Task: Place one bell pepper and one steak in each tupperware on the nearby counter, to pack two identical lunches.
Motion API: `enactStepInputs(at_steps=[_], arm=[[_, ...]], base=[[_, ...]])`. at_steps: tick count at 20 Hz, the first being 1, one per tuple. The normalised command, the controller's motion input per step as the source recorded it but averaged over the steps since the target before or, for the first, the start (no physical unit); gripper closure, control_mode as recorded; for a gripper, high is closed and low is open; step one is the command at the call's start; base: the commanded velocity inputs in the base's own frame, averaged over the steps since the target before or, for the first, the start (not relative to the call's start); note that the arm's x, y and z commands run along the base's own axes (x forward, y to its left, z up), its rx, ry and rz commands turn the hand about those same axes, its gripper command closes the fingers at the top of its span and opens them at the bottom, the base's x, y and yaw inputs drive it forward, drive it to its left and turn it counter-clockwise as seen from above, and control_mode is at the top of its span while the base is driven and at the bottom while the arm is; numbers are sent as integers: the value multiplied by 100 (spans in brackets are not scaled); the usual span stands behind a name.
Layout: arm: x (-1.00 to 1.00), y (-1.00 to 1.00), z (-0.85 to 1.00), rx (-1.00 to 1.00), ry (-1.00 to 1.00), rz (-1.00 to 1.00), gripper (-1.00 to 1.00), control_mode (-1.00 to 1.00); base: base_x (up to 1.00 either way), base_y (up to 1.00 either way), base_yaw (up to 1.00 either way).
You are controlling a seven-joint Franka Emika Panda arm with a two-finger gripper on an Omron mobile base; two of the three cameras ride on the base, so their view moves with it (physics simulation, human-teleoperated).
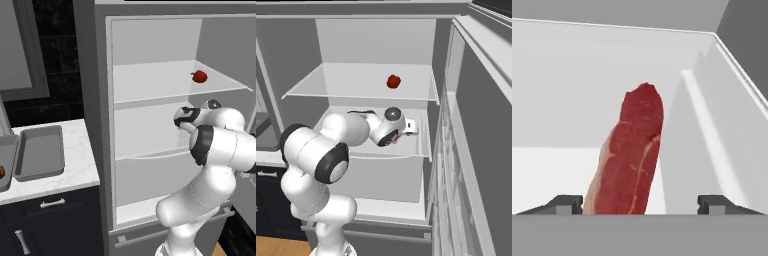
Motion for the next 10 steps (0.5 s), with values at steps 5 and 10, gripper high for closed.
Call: enactStepInputs(at_steps=[5, 10], arm=[[-90, 50, -43, 0, 0, 0, 100, -100], [-36, 49, 0, 0, 1, 2, 100, -100]], base=[[0, 0, 0], [0, 0, 0]])
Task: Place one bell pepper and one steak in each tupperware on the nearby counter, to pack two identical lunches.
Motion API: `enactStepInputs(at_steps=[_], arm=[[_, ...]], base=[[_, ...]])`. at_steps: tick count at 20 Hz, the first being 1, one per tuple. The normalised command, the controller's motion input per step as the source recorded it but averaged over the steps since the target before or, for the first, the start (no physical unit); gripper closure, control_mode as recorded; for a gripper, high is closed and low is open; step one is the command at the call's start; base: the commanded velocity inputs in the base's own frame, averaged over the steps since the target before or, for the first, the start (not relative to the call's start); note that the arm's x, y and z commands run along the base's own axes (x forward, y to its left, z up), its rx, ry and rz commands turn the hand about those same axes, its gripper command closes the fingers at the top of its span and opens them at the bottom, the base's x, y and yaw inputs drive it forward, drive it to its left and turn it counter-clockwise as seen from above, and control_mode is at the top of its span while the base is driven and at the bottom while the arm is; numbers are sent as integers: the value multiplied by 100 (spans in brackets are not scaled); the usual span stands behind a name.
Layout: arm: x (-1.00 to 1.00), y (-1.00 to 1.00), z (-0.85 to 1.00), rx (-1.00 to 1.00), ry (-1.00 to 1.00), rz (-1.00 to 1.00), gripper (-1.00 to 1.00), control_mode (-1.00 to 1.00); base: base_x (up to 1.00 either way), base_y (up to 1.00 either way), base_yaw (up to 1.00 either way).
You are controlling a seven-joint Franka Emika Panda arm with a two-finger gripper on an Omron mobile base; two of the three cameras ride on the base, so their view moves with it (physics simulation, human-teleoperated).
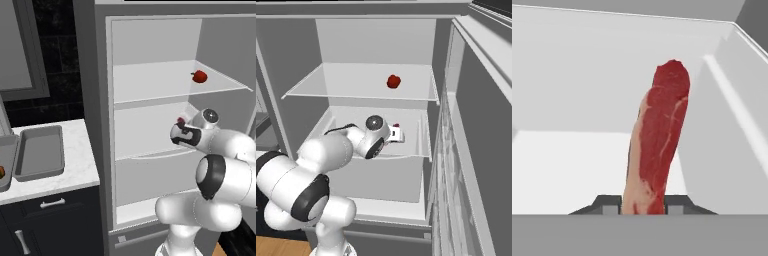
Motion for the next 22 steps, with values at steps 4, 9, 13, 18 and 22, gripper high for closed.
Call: enactStepInputs(at_steps=[4, 9, 13, 18, 22], arm=[[0, 7, 1, 0, 3, 5, 100, -100], [-59, 4, 39, 0, 1, 2, 100, -100], [-100, 24, 87, 0, 0, 2, 100, -100], [-100, 37, 69, 0, 0, 2, 100, -100], [-100, 22, 29, 0, 0, 0, 100, -100]], base=[[0, 0, 0], [0, 0, 0], [0, 0, 0], [0, 0, 0], [0, 0, 0]])
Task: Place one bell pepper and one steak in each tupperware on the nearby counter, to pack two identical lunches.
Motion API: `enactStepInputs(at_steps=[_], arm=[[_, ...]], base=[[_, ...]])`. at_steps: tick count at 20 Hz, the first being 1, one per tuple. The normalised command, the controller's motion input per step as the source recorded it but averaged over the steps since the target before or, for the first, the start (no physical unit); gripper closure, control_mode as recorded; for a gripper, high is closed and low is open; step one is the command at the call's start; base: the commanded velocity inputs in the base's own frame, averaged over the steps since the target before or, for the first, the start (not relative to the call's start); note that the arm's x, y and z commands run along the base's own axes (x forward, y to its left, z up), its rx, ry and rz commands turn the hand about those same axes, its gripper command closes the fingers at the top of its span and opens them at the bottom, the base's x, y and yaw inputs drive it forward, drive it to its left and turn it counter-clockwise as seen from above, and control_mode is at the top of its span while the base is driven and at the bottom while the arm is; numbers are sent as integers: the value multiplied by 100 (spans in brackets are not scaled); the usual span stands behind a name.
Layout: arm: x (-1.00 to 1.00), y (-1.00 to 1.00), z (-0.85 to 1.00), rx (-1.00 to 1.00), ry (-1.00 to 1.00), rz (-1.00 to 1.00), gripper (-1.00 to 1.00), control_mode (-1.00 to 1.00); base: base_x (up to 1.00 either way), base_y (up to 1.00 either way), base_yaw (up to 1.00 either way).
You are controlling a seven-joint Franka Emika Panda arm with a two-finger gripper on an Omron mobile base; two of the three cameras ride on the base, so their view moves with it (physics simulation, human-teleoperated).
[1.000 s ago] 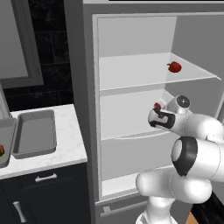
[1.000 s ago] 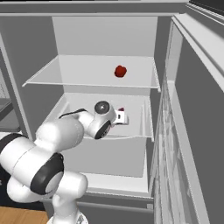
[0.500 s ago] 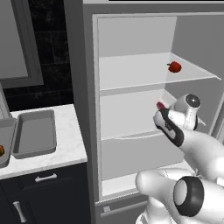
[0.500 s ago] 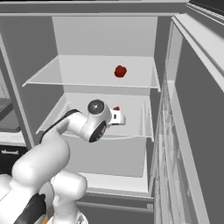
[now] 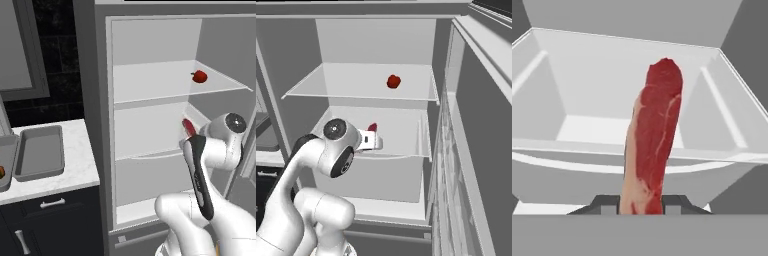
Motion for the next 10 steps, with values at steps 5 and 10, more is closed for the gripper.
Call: enactStepInputs(at_steps=[5, 10], arm=[[-100, 22, 51, 0, 0, 0, 100, -100], [-100, 30, 70, -1, 2, 0, 100, -100]], base=[[0, 0, 0], [0, 0, 0]])
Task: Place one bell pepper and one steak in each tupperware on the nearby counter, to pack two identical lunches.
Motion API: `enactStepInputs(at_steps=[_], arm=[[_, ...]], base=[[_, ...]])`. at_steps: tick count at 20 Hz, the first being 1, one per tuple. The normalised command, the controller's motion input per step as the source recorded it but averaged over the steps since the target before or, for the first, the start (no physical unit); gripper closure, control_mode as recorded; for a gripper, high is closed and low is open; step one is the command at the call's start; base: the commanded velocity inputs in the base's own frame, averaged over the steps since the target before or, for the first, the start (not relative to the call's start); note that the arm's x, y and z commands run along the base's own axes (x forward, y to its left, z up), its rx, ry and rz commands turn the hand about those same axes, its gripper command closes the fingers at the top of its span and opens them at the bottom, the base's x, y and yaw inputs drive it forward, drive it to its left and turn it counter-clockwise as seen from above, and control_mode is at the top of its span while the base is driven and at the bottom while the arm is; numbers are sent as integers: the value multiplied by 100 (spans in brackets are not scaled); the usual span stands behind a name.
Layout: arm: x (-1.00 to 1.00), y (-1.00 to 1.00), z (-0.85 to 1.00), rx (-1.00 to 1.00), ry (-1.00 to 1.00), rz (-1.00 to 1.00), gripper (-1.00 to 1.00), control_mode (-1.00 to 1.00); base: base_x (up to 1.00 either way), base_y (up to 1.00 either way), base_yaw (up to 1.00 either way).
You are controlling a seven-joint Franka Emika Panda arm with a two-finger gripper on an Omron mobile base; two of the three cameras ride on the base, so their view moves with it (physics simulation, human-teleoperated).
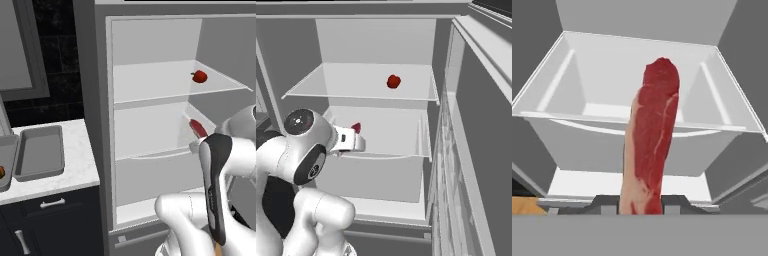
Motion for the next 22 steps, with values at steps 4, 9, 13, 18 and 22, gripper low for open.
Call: enactStepInputs(at_steps=[4, 9, 13, 18, 22], arm=[[-100, 30, 61, -4, 2, 1, 100, -100], [-80, 19, -3, -8, 0, 3, 100, 100], [0, 0, 0, 0, 0, 0, 100, 100], [0, 0, 0, 0, 0, 0, 100, 100], [0, 0, 0, 0, 0, 0, 100, 100]], base=[[0, 0, 0], [-20, 3, 1], [-100, 18, 4], [-86, 61, 7], [-11, 100, 3]])
